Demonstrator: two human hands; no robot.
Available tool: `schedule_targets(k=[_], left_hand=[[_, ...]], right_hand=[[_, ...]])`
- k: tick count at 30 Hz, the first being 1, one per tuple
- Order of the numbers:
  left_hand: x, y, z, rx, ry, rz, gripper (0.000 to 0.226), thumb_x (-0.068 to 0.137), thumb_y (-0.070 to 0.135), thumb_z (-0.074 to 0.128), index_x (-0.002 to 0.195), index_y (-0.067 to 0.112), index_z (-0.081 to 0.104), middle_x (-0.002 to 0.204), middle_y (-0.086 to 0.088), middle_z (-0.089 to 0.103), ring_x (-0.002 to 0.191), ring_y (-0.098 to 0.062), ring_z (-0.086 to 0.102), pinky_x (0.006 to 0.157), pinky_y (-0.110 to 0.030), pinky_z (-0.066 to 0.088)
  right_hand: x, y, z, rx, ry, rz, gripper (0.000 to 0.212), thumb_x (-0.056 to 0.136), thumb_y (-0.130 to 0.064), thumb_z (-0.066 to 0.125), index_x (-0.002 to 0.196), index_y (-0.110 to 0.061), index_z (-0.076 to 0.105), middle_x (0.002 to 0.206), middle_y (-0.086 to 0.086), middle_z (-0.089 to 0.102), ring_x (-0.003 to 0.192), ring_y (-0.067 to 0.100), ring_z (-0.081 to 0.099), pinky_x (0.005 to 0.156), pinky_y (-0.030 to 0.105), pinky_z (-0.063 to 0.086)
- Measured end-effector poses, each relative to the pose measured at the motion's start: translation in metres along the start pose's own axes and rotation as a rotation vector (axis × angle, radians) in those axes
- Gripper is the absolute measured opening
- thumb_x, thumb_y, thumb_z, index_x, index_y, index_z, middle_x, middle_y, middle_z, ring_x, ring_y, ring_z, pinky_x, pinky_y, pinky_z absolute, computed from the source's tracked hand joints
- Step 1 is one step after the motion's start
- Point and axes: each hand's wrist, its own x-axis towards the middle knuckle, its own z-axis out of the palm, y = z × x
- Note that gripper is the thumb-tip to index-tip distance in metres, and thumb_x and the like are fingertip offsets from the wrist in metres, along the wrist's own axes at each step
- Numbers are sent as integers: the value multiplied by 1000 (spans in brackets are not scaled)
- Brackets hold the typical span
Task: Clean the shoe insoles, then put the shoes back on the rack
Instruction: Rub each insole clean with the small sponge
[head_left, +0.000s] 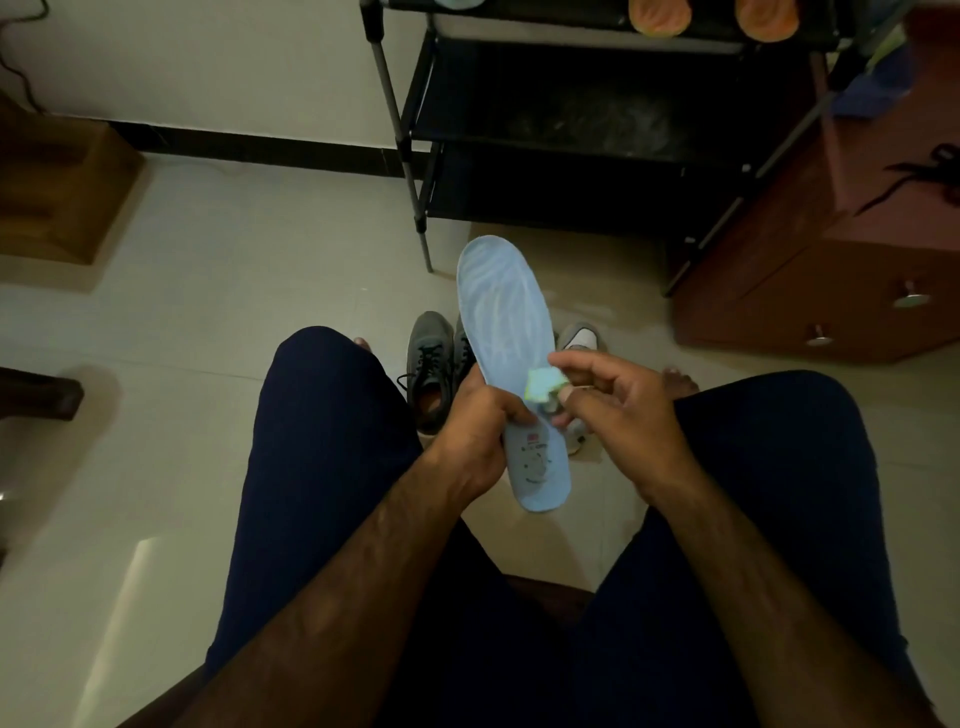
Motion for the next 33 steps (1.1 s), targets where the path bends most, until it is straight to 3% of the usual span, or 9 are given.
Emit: schedule_targets(k=[4, 10, 14, 17, 21, 23, 26, 29, 33], left_hand=[[-2, 0, 3, 0, -4, -7, 74, 72, -27, 42, 139, 3, 55, 126, -28, 66, 116, -47, 64, 86, -49, 60], [-7, 1, 5, 62, -74, 13, 63, 75, -28, 42, 130, -2, 59, 111, -24, 70, 105, -41, 69, 85, -48, 59], [-7, -1, 7, 8, -84, -22, 72, 65, -23, 41, 132, -2, 57, 111, -26, 68, 99, -42, 66, 82, -47, 57], [-4, 1, 4, -74, -79, -40, 75, 63, -17, 41, 135, -4, 56, 117, -30, 64, 103, -45, 61, 91, -51, 50], [-3, 0, 6, -121, -67, -56, 74, 70, -24, 34, 139, -4, 52, 126, -30, 66, 109, -47, 66, 91, -51, 58], [-3, 0, 7, -116, -64, -44, 74, 72, -26, 35, 140, -2, 51, 128, -32, 64, 113, -49, 65, 92, -52, 59], [-3, 2, 6, -126, -74, -31, 73, 74, -29, 34, 141, -3, 50, 125, -29, 67, 112, -45, 68, 89, -48, 60], [-3, 3, 5, -161, -91, -37, 74, 74, -33, 31, 140, -6, 51, 125, -28, 67, 113, -41, 69, 88, -44, 61], [-2, 2, 7, -185, -93, -42, 76, 73, -35, 29, 138, -4, 53, 135, -29, 62, 123, -42, 63, 98, -48, 57]], right_hand=[[-2, 8, 5, -134, -19, -12, 38, 91, -12, 78, 127, -18, 72, 112, -5, 77, 96, 19, 76, 88, 41, 63], [-2, 9, 11, -158, 49, 15, 31, 87, -26, 83, 117, -22, 75, 104, -6, 78, 89, 14, 76, 83, 41, 64], [4, 8, 12, -54, 73, 57, 23, 92, -7, 75, 112, -18, 74, 100, 4, 76, 78, 19, 77, 74, 37, 63], [5, 4, 10, -14, 90, 69, 24, 90, -5, 77, 112, -13, 69, 101, 9, 73, 75, 22, 77, 68, 30, 63], [8, 11, 11, -347, 200, -90, 19, 84, -15, 84, 93, -28, 72, 98, -10, 64, 79, 4, 69, 72, 27, 61], [10, 9, 11, -444, 241, -128, 16, 85, -21, 83, 92, -31, 73, 94, -12, 61, 78, 0, 64, 70, 25, 58], [7, 12, 12, -575, 216, -181, 15, 88, -31, 79, 102, -34, 76, 96, -13, 65, 79, 4, 63, 72, 34, 59], [-1, 15, 14, -671, 157, -192, 33, 86, -38, 79, 118, -38, 71, 106, -13, 65, 88, 12, 65, 76, 39, 60], [0, 14, 12, -689, 190, -231, 29, 89, -31, 76, 117, -35, 73, 108, -8, 68, 91, 16, 66, 77, 42, 59]])
